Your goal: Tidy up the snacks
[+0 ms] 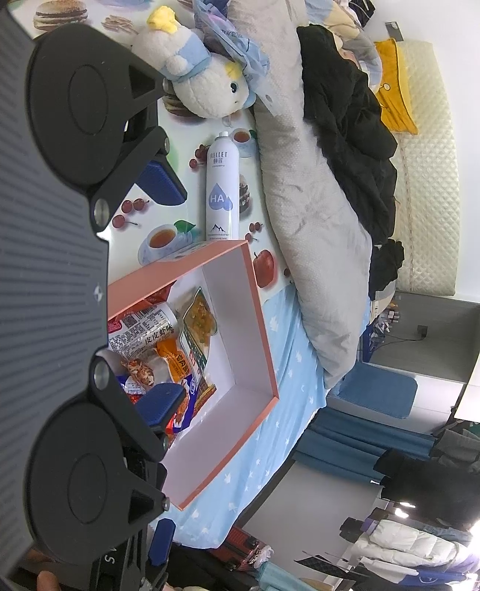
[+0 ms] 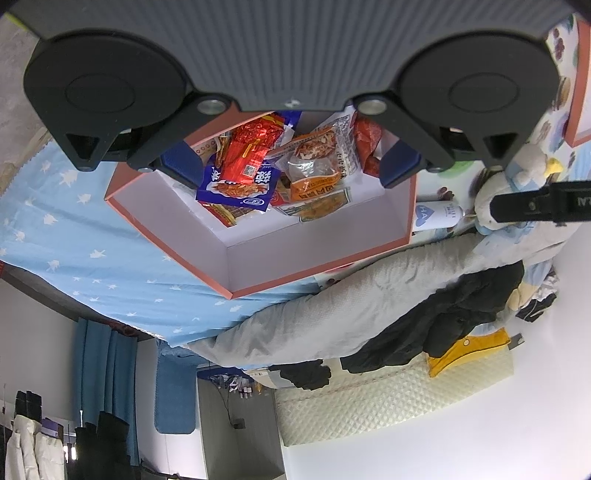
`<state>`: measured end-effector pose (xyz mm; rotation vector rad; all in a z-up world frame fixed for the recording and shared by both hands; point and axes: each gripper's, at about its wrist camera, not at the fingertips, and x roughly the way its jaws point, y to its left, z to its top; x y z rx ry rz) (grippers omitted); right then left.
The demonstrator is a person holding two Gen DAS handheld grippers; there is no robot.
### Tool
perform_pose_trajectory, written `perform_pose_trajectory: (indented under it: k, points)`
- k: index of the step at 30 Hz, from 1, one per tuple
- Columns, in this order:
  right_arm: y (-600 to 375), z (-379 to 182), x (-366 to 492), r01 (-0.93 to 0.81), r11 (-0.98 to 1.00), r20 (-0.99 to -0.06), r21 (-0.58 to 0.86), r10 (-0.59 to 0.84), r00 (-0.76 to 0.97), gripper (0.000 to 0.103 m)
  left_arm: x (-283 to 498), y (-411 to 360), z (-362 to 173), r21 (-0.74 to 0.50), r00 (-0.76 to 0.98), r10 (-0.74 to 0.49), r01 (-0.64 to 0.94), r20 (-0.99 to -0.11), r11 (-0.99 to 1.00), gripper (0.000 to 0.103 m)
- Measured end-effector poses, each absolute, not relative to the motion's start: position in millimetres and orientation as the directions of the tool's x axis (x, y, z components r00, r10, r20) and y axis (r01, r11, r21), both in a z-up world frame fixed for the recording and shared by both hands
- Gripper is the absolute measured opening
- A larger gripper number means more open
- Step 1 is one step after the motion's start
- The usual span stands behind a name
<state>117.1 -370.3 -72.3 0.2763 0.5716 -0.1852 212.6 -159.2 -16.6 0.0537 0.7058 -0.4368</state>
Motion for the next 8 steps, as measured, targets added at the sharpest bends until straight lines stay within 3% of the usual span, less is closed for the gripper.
perform_pose_trajectory:
  k: [8]
  points:
    - [-370.2,-71.6,118.1,0.246,0.947,-0.554,0.205,-0.095,0.827,0.103,212.1,-160.1,-16.8,-0.098,0.676,-0.37,0.405,-0.637,0.909,0.103]
